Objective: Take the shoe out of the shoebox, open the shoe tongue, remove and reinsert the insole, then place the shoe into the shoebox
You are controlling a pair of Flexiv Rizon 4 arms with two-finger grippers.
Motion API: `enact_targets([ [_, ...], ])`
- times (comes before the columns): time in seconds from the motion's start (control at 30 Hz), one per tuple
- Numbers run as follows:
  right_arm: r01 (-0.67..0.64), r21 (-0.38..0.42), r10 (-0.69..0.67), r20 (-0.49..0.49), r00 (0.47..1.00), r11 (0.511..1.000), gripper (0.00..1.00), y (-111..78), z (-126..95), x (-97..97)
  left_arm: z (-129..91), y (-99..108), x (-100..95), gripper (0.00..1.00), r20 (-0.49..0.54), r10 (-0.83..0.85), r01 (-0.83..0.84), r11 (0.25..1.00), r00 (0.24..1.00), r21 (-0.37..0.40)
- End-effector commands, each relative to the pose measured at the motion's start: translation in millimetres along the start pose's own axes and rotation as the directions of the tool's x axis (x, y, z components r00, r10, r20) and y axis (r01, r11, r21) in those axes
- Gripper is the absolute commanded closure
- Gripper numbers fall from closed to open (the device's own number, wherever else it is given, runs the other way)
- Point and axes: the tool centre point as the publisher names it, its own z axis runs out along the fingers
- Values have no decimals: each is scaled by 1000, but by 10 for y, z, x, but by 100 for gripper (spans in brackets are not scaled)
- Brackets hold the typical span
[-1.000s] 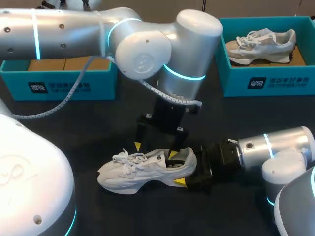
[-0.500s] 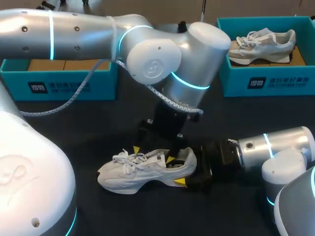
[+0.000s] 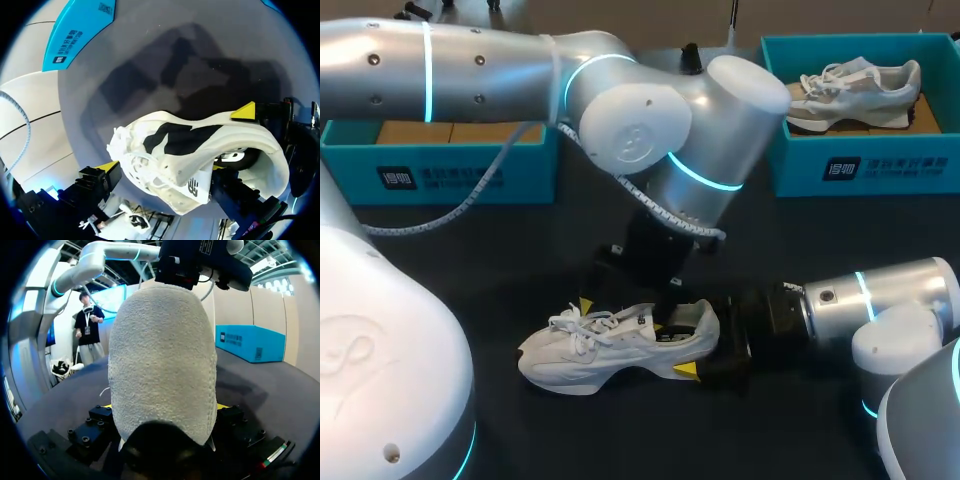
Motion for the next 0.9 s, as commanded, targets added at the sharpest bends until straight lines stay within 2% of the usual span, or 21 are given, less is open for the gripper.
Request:
enact_targets([
  [0.03,0,6,0,1,1000,1000,100,13,24,6,-34,40,-69,0,-1,2,-2,1000,1000,9],
  [0.27,0,6,0,1,1000,1000,100,13,24,6,-76,89,-144,0,-31,10,-10,1000,999,9],
  [0.47,0,6,0,1,1000,1000,100,13,24,6,-109,141,-121,0,-36,19,-18,999,999,30],
  [0.63,0,6,0,1,1000,1000,100,13,24,6,-155,208,-99,18,-40,15,-13,998,999,56],
  [0.67,0,6,0,1,1000,1000,100,13,24,6,-169,216,-99,18,-43,10,-7,998,999,68],
  [0.7,0,6,0,1,1000,1000,100,13,24,6,-182,223,-102,24,-47,7,-4,997,999,75],
  [0.77,0,6,0,1,1000,1000,100,13,24,6,-205,234,-109,26,-51,-3,7,996,999,93],
  [0.8,0,6,0,1,1000,1000,100,13,24,6,-215,237,-113,31,-52,-9,14,995,999,101],
  [0.87,0,6,0,1,1000,1000,100,13,24,6,-233,242,-128,50,-56,-19,25,993,998,113],
  [0.9,0,6,0,1,1000,1000,100,13,24,6,-242,242,-141,54,-60,-23,30,993,998,116],
])
